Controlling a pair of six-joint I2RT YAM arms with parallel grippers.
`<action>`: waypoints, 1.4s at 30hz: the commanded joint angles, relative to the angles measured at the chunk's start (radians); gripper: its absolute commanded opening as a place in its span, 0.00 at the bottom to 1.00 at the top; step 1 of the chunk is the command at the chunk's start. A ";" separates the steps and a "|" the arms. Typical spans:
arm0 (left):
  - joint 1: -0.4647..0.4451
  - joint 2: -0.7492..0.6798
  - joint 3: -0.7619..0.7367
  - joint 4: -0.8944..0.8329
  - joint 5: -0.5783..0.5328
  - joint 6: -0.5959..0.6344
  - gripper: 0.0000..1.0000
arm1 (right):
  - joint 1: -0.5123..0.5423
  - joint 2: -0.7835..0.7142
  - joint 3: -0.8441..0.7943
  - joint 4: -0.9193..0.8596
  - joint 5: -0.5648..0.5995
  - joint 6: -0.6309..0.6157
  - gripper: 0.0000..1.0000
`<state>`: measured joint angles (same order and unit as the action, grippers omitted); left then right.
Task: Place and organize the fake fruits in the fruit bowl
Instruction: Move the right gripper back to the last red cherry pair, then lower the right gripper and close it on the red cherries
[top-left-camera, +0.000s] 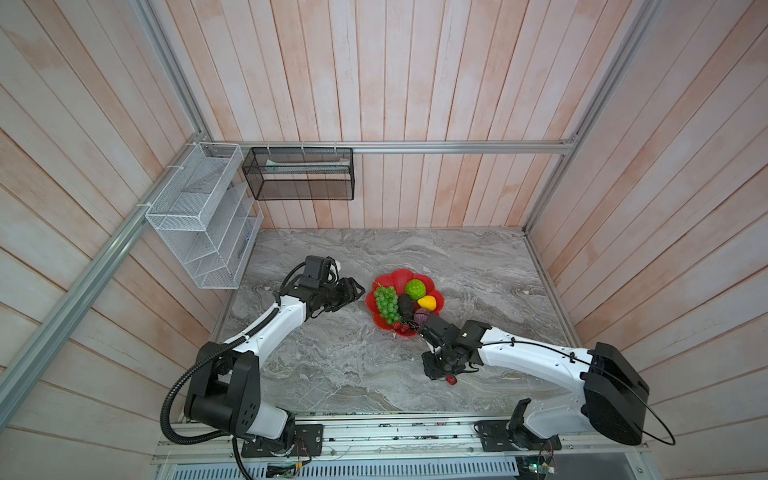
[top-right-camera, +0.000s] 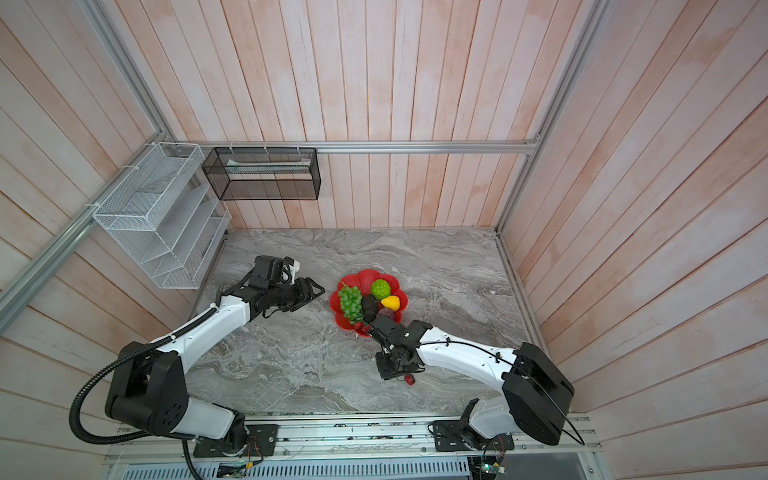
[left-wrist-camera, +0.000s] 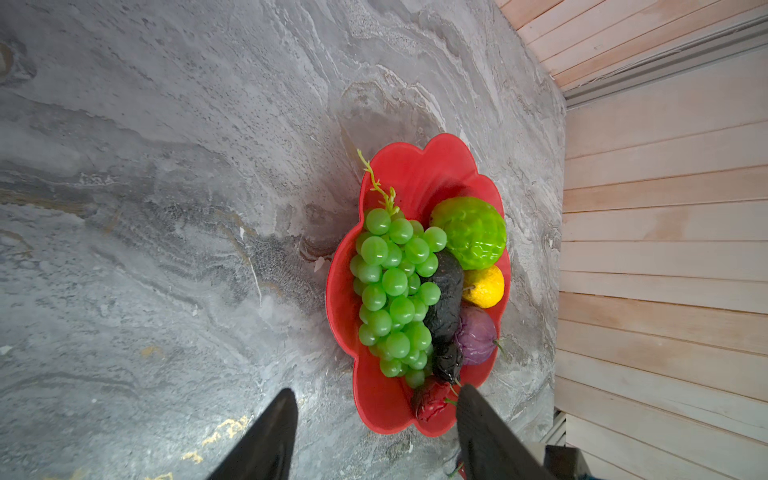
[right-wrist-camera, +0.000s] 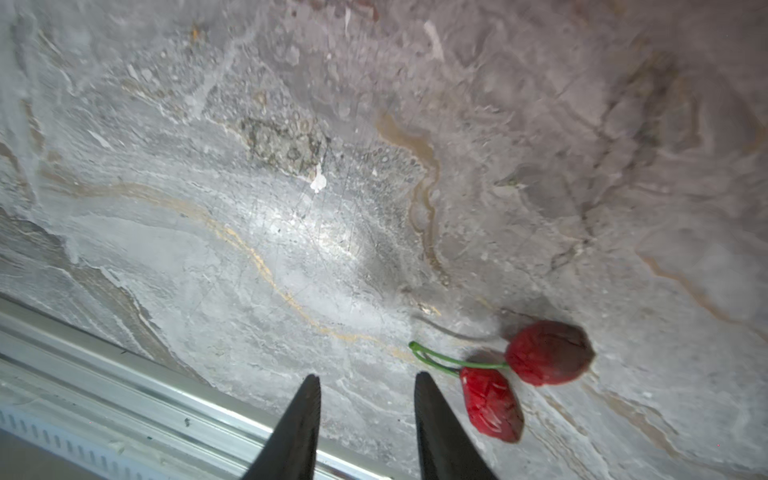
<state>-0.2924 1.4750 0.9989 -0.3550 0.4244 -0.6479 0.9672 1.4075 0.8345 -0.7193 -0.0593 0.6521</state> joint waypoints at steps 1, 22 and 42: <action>0.009 -0.043 0.020 0.015 -0.039 0.007 0.64 | 0.021 0.010 -0.021 0.003 0.052 0.054 0.38; 0.012 -0.076 0.009 -0.014 -0.051 0.004 0.64 | 0.037 0.027 -0.109 0.122 0.098 0.102 0.27; 0.012 -0.082 0.004 -0.018 -0.058 0.001 0.64 | 0.036 0.008 -0.081 0.128 0.122 0.069 0.01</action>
<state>-0.2863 1.4109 0.9989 -0.3634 0.3832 -0.6483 0.9989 1.4433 0.7231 -0.5571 0.0372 0.7368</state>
